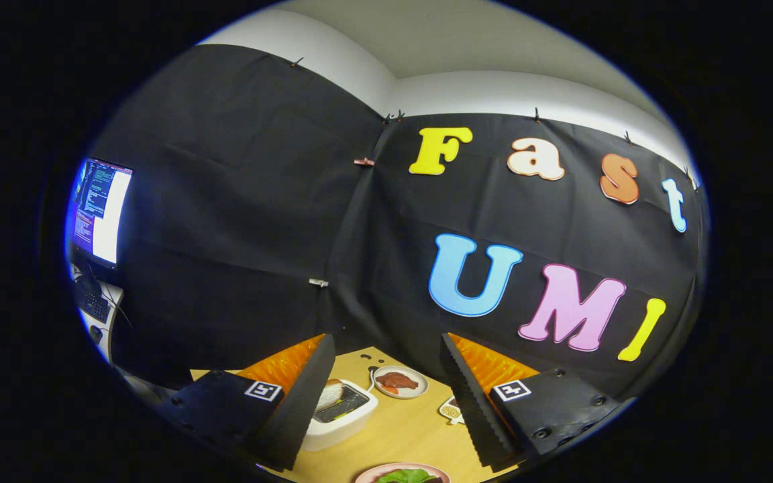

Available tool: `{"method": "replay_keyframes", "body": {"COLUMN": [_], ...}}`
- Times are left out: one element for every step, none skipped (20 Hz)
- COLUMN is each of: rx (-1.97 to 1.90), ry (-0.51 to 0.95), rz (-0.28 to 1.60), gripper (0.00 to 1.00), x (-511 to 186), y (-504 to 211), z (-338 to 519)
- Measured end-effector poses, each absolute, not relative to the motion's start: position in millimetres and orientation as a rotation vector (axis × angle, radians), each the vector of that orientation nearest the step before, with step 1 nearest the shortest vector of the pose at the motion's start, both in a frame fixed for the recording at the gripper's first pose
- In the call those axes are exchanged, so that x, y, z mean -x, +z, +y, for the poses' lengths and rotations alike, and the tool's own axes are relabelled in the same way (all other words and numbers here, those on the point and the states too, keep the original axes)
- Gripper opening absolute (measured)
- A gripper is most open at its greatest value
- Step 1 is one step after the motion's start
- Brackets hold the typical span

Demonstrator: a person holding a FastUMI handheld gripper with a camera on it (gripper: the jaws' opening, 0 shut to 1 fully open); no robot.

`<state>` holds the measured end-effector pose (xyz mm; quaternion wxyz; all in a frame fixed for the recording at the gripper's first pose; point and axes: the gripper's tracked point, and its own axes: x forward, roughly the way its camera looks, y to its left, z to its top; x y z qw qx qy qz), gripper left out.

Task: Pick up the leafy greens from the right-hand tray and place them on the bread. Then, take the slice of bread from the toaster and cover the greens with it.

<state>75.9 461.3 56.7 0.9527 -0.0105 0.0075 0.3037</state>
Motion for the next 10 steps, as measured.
{"method": "replay_keyframes", "body": {"rx": [0.024, 0.024, 0.019, 0.007, -0.013, -0.034, -0.049, -0.057, -0.056, -0.054], "ry": [0.622, 0.621, 0.616, 0.609, 0.607, 0.606, 0.607, 0.603, 0.596, 0.593], "rz": [0.046, 0.08, 0.12, 0.16, 0.2, 0.236, 0.27, 0.296, 0.324, 0.36], "gripper": [0.98, 0.98, 0.98, 0.98, 0.98, 0.98, 0.98, 0.98, 0.98, 0.98], "x": [-79.7, -84.6, -89.6, -92.8, -97.2, -102.1, -109.1, -116.1, -122.1, -126.5], "y": [47.4, 37.2, 25.9, 15.4, 2.2, -8.9, -20.7, -31.6, -44.2, -56.6], "z": [475.8, 489.8, 501.6, 513.6, 524.8, 538.0, 549.0, 557.8, 563.9, 571.2]}}
